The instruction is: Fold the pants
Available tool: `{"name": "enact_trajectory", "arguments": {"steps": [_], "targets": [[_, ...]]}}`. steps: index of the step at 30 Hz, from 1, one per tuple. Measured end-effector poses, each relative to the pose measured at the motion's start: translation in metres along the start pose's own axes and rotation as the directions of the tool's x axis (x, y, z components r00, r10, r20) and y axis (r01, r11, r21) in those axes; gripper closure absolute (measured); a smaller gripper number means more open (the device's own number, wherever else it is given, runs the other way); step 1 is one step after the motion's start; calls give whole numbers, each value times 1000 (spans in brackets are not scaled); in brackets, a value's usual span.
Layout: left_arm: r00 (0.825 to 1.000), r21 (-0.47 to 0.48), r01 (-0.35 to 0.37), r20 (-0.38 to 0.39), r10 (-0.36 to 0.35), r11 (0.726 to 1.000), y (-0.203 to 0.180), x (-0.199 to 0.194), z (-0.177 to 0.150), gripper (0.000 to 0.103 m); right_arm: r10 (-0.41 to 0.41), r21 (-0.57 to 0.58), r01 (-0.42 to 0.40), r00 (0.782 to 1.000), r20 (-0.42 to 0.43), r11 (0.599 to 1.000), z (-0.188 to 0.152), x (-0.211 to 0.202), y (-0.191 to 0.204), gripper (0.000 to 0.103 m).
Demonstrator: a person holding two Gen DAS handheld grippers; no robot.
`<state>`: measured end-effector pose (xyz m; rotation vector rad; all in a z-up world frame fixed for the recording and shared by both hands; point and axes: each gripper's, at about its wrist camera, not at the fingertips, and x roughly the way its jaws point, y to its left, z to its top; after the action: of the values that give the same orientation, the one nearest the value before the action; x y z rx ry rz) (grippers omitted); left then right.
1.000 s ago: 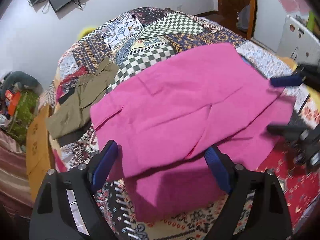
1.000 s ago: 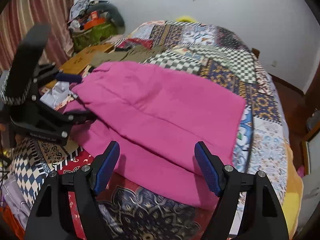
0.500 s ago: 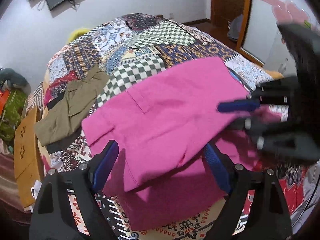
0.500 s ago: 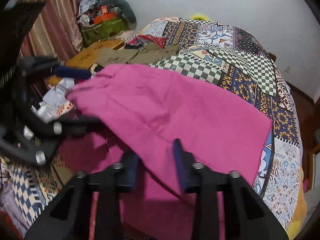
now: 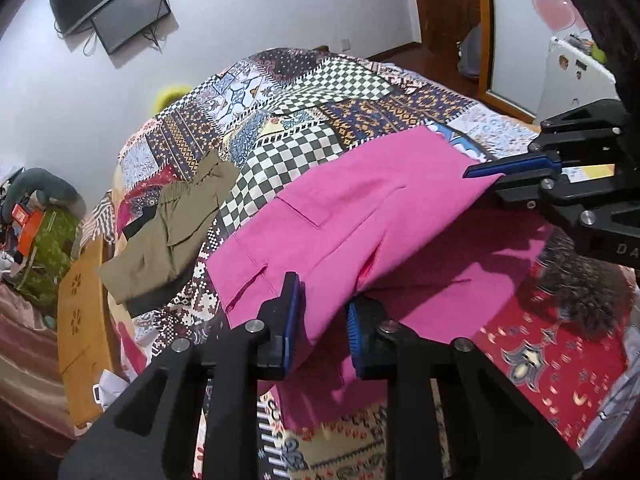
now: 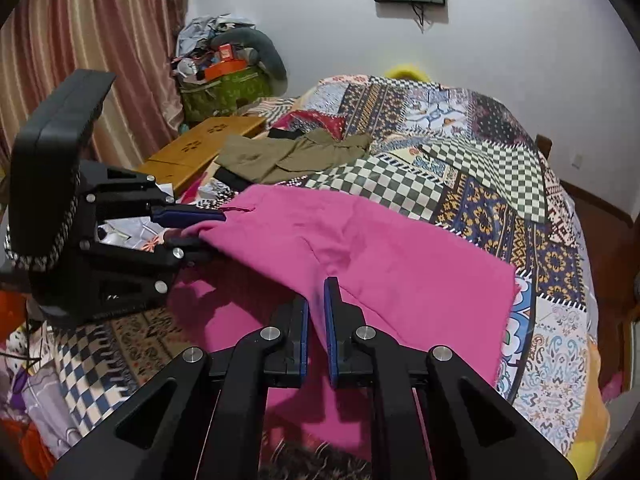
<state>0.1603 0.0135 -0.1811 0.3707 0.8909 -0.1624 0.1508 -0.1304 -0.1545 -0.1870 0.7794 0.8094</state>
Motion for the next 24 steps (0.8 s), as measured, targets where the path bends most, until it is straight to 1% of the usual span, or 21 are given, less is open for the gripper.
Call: {"name": "enact_trajectory", "arguments": {"steps": [3, 6, 9, 14, 17, 24], "targets": [[1000, 8, 11, -3, -11, 1000, -3, -7, -8, 81, 3, -10, -3, 1000, 3, 1000, -3, -8, 6, 97], [1000, 8, 15, -26, -15, 1000, -8, -5, -17, 81, -1, -16, 1, 1000, -7, 1000, -7, -8, 9, 97], [999, -6, 24, -48, -25, 1000, -11, -2, -26, 81, 18, 13, -17, 999, -33, 1000, -15, -3, 8, 97], [996, -51, 58, -62, -61, 997, -12, -1, -41, 81, 47, 83, -41, 996, -69, 996, -29, 3, 3, 96], [996, -75, 66, -51, -69, 995, -8, -8, -46, 81, 59, 109, -50, 995, -82, 993, -35, 0, 2, 96], [996, -152, 77, -42, -84, 985, 13, -23, -53, 81, 71, 138, -60, 995, -73, 989, -44, -20, 1, 96]]}}
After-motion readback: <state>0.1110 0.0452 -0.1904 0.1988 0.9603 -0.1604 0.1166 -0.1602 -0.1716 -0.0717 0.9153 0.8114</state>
